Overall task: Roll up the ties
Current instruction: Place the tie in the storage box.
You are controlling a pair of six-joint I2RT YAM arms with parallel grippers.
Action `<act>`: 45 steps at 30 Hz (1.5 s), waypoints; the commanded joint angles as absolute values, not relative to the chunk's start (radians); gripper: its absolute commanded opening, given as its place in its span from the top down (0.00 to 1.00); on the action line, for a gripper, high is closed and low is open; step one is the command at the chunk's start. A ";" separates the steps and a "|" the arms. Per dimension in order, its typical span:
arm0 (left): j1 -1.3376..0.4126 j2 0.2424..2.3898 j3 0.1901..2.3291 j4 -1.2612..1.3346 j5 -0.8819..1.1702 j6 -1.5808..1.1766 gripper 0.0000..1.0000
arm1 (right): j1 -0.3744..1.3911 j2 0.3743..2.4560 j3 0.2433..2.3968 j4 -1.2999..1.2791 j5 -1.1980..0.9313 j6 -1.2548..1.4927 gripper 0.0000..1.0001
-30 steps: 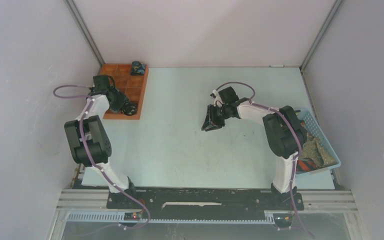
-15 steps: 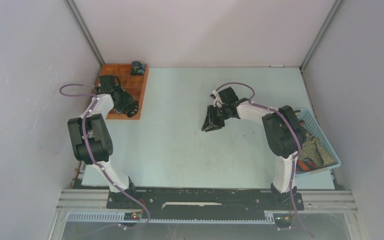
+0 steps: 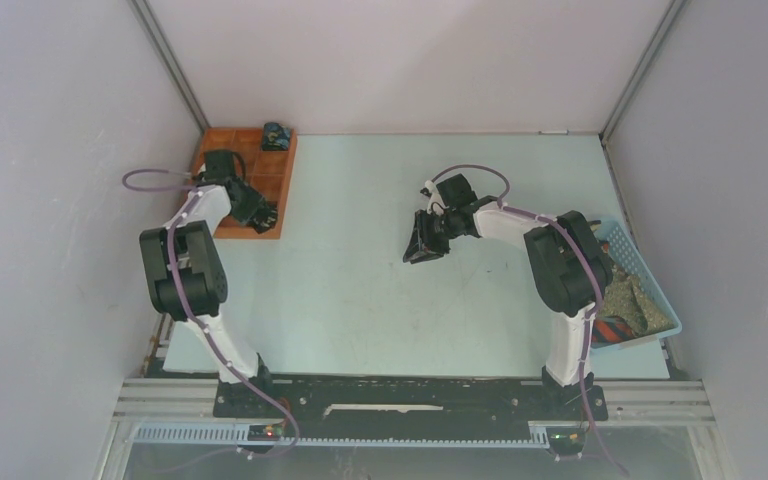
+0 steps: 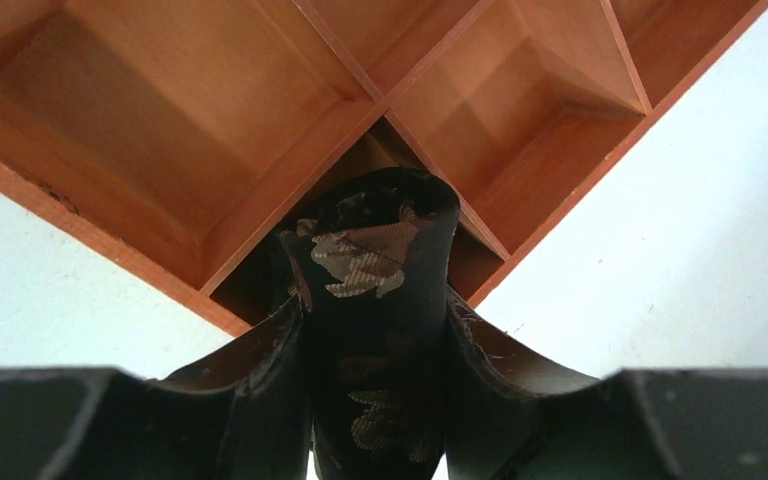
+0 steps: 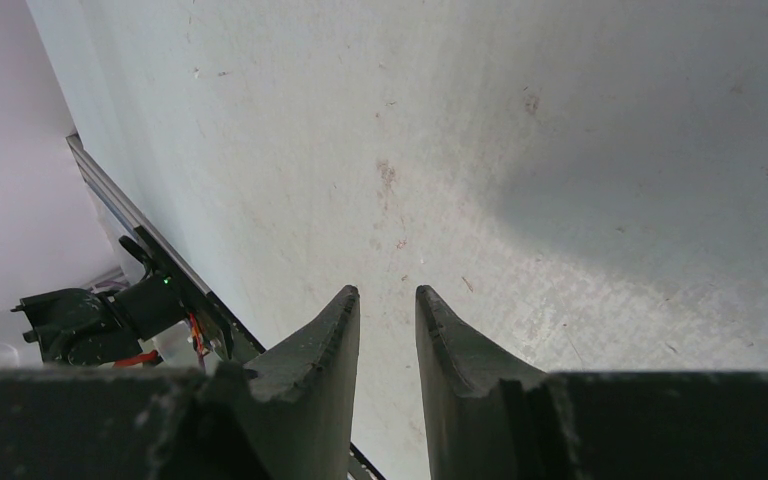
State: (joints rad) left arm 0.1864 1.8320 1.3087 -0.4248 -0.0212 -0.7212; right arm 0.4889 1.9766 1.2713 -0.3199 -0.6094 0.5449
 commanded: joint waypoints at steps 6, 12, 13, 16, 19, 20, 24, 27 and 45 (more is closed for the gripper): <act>0.134 1.927 1.379 -0.428 -0.118 -0.778 0.57 | 0.493 1.980 1.269 -0.308 -0.625 0.535 0.69; 0.121 1.971 1.407 -0.459 -0.147 -0.907 0.57 | 0.497 1.986 1.269 -0.302 -0.623 0.537 0.69; 0.120 1.974 1.408 -0.462 -0.155 -0.922 0.57 | 0.499 1.988 1.269 -0.301 -0.624 0.538 0.69; 0.118 1.961 1.404 -0.459 -0.170 -0.932 0.54 | 0.504 1.994 1.269 -0.292 -0.632 0.540 0.69; 0.118 1.909 1.383 -0.443 -0.156 -0.919 0.45 | 0.510 1.990 1.269 -0.290 -0.634 0.540 0.70; 0.117 1.889 1.375 -0.442 -0.146 -0.916 0.42 | 0.510 1.988 1.269 -0.289 -0.634 0.541 0.69; 0.117 1.810 1.329 -0.444 -0.145 -0.903 0.35 | 0.513 1.981 1.269 -0.291 -0.634 0.539 0.70; 0.117 1.760 1.313 -0.468 -0.169 -0.879 0.33 | 0.515 1.972 1.269 -0.298 -0.627 0.536 0.69; 0.070 1.541 1.202 -0.513 -0.181 -0.633 0.55 | 0.522 1.992 1.270 -0.287 -0.623 0.528 0.70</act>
